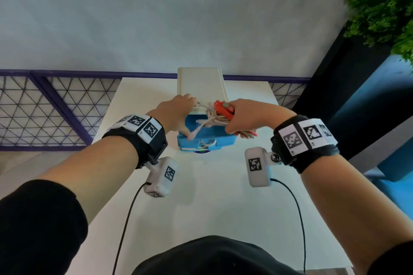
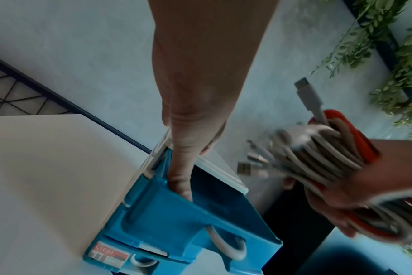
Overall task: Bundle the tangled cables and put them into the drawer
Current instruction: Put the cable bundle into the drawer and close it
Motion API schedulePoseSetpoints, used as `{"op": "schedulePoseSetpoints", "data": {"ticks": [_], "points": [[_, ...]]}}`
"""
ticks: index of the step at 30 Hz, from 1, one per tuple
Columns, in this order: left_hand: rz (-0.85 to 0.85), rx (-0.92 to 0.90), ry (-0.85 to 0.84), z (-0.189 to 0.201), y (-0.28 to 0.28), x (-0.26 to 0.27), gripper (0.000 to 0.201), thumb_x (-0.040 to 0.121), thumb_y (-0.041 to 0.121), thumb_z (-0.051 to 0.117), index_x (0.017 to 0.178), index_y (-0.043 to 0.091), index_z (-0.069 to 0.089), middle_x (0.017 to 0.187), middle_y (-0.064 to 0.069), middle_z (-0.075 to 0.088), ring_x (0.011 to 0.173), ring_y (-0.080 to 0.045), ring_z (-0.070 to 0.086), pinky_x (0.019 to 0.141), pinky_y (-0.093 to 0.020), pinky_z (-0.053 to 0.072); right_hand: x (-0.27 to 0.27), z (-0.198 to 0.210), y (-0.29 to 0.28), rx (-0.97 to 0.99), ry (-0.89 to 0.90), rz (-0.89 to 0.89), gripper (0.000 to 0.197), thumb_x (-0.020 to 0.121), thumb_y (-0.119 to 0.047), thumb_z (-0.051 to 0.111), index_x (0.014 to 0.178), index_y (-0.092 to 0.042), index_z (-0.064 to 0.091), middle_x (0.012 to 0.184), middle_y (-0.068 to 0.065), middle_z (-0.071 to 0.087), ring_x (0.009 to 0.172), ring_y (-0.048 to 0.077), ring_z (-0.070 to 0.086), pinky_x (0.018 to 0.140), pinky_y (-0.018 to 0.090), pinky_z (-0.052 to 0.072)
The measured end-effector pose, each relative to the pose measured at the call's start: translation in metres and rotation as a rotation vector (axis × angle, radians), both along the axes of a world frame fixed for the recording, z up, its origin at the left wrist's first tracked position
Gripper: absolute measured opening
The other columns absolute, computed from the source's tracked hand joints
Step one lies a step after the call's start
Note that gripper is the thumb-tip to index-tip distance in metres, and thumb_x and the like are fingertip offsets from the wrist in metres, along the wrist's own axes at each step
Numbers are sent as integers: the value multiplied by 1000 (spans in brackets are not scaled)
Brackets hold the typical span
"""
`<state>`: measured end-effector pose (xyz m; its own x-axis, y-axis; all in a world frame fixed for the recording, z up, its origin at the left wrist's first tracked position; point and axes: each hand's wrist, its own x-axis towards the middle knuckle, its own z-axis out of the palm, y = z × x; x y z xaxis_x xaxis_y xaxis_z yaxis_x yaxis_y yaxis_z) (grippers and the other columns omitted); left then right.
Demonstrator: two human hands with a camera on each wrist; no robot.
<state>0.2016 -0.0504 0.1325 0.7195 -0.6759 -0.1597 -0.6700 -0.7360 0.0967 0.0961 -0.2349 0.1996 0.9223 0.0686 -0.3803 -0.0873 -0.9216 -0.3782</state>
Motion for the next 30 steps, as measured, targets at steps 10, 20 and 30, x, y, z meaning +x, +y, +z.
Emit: {"op": "schedulePoseSetpoints", "data": {"ticks": [10, 20, 30], "points": [[-5, -29, 67, -11, 5, 3, 105, 44, 60, 83, 127, 15, 37, 126, -1, 41, 112, -25, 43, 97, -40, 40, 15, -40, 33, -617, -75, -41, 28, 86, -27, 55, 111, -15, 55, 84, -1, 51, 81, 21, 56, 68, 29, 44], [-2, -149, 167, -9, 9, 4, 62, 69, 49, 76, 119, 29, 46, 118, -1, 48, 107, -24, 45, 93, -42, 41, 54, -76, 67, -685, 22, -48, 28, 90, -32, 55, 109, -12, 59, 96, 2, 56, 92, 18, 63, 80, 31, 55], [-46, -216, 100, -14, 16, -2, 44, 85, 39, 64, 127, 36, 50, 131, 0, 47, 117, -26, 41, 102, -45, 34, 46, -85, 71, -700, -11, -76, 24, 87, -29, 54, 103, -14, 62, 86, -1, 61, 69, 16, 58, 62, 26, 50]]}}
